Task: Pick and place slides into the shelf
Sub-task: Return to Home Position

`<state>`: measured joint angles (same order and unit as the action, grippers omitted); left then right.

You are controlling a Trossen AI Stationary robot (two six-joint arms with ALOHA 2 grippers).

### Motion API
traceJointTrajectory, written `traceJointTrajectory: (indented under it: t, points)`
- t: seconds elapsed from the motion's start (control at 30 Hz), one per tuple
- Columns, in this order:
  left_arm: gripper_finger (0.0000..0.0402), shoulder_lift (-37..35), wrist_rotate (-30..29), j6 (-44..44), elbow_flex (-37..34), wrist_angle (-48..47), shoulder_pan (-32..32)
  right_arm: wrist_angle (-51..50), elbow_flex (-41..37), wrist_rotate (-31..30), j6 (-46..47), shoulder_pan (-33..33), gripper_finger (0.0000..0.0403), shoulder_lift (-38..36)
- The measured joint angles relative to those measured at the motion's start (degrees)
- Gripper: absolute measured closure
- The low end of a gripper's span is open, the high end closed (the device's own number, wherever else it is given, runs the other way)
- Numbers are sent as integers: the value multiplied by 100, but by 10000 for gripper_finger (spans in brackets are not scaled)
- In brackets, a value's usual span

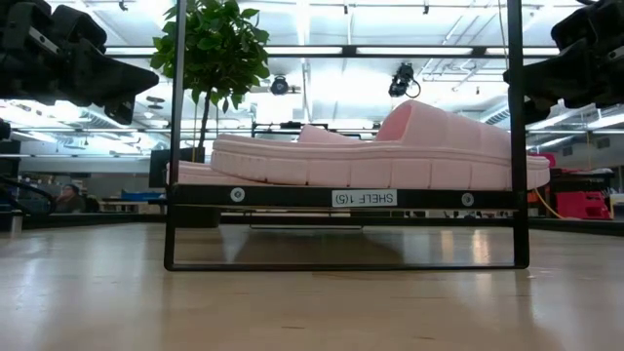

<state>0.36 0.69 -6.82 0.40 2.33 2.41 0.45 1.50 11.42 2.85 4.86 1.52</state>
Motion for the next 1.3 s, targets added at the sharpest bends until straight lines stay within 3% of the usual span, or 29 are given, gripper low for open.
traceJointTrajectory:
  t: [0.4, 0.83, 1.3]
  points:
    - [383, 0, 0, -2, 0, 0, -2, 0, 0, 0, 0, 0, 389, 0]
    - [365, 0, 0, -3, 0, -2, -2, -1, 0, 0, 0, -1, 389, 0]
    - [383, -2, 1, -1, 0, -2, 1, -2, 0, 0, 1, 0, 389, 0]
